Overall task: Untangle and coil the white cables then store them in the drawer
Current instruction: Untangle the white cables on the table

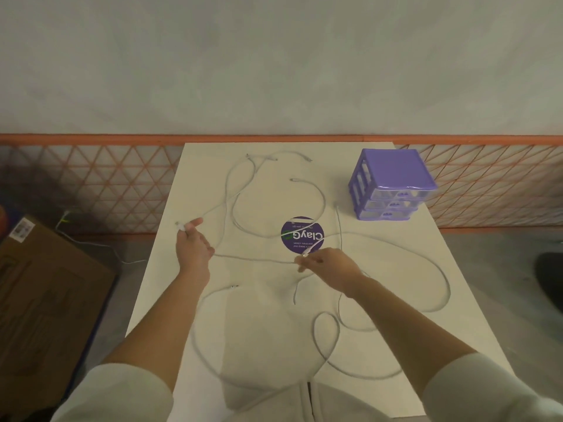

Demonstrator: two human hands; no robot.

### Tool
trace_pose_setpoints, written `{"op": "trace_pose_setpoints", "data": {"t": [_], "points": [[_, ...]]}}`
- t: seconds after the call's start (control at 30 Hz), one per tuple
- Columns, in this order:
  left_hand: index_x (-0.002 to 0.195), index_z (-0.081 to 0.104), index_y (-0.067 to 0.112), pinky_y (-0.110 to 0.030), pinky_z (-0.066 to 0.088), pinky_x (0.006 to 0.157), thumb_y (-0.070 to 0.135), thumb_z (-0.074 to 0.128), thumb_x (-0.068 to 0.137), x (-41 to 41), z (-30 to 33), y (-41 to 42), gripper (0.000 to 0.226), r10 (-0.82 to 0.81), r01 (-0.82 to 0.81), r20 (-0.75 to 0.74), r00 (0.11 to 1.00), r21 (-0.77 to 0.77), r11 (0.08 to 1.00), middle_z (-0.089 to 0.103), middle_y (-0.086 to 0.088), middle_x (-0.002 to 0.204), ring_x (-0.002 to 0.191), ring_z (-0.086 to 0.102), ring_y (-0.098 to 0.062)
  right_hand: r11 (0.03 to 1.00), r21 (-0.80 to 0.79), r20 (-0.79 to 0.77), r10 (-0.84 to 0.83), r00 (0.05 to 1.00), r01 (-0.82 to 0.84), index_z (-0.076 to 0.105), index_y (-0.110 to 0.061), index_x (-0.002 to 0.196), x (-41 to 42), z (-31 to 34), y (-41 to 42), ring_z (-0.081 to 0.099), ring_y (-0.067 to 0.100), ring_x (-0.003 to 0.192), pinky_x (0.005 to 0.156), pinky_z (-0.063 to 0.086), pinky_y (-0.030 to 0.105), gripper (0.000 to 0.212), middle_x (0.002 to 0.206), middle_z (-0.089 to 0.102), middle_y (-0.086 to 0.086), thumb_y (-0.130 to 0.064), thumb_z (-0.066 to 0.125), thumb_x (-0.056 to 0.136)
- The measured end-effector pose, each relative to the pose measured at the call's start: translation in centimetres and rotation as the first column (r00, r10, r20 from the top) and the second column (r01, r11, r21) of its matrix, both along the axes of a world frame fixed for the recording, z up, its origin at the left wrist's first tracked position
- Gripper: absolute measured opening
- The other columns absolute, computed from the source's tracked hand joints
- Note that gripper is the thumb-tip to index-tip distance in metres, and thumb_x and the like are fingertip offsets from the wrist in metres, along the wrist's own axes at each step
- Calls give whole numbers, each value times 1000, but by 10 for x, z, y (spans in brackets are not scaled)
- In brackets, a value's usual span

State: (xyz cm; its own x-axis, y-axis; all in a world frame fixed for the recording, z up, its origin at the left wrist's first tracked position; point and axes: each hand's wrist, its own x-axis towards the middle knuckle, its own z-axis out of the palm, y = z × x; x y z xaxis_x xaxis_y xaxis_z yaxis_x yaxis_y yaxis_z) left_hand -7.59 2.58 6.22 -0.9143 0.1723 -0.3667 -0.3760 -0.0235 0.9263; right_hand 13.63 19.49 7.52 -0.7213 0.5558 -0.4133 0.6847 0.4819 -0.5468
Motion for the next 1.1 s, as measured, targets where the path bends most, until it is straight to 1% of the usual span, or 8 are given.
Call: {"op": "trace_pose_setpoints", "data": {"t": [0.2, 0.37, 0.43, 0.63, 0.77, 0.9, 1.0, 1.1], "points": [[103, 57, 19, -19, 26, 42, 30, 28, 105, -12, -1, -16, 31, 60, -62, -32, 998, -56, 996, 30, 4, 57, 47, 27, -8, 975, -31, -24, -219, 975, 219, 53, -17, 47, 37, 6, 43, 42, 19, 45, 56, 36, 30, 63, 41, 40, -5, -65, 52, 88], [108, 61, 18, -29, 39, 51, 27, 29, 103, 0, -12, -15, 34, -71, 37, -132, 989, -247, 968, 39, -2, 67, 58, 35, -14, 961, 276, 156, -35, 987, -9, 58, -22, 68, 50, 2, 48, 56, 17, 67, 57, 37, 27, 50, 69, 61, -6, -63, 43, 93], [109, 62, 22, -43, 50, 72, 27, 30, 100, 6, -15, -17, 33, -170, 82, -193, 966, -395, 915, 49, -5, 83, 74, 45, -20, 948, 317, 153, -11, 988, -39, 59, -24, 84, 50, -4, 48, 57, 22, 79, 60, 39, 28, 41, 86, 64, -2, -59, 42, 95], [101, 65, 19, -31, 36, 74, 29, 41, 103, 47, -10, -2, 27, -473, 341, -172, 864, -490, 802, 57, -2, 95, 88, 50, -20, 973, -189, -75, -147, 986, 131, 60, -18, 89, 39, -6, 37, 48, 11, 70, 61, 34, 25, 21, 78, 56, -11, -28, 46, 100], [90, 67, 20, -27, 38, 78, 37, 50, 97, 86, -6, 23, 25, -627, 542, -72, 776, -434, 720, 62, 2, 102, 99, 53, -15, 969, -237, -153, -114, 982, 76, 64, -14, 85, 25, -3, 26, 47, 11, 68, 60, 35, 22, 19, 91, 66, 5, -27, 55, 96], [93, 67, 21, -28, 35, 62, 75, 41, 69, 115, 6, 50, 64, -804, 622, -97, 587, -582, 524, 48, 6, 68, 65, 47, -11, 962, -270, -208, -97, 973, 38, 70, -9, 92, 21, 1, 27, 51, 13, 76, 62, 37, 21, 23, 96, 68, 6, -26, 55, 97], [91, 69, 24, -24, 28, 54, 59, 52, 89, 125, 9, 63, 39, -864, 634, -92, 496, -641, 432, 40, 8, 60, 57, 40, -6, 959, -283, -224, -89, 970, 23, 67, -13, 87, 24, 6, 32, 45, 5, 60, 48, 33, 10, 21, 77, 61, -6, -24, 53, 99], [92, 68, 21, -20, 36, 61, 45, 53, 95, 134, 5, 72, 29, -868, 647, -84, 489, -633, 425, 58, 14, 73, 74, 54, -8, 947, -322, -248, -93, 964, 8, 65, -13, 88, 28, 10, 37, 46, 3, 61, 47, 35, 5, 22, 73, 57, -11, -24, 50, 101]]}}
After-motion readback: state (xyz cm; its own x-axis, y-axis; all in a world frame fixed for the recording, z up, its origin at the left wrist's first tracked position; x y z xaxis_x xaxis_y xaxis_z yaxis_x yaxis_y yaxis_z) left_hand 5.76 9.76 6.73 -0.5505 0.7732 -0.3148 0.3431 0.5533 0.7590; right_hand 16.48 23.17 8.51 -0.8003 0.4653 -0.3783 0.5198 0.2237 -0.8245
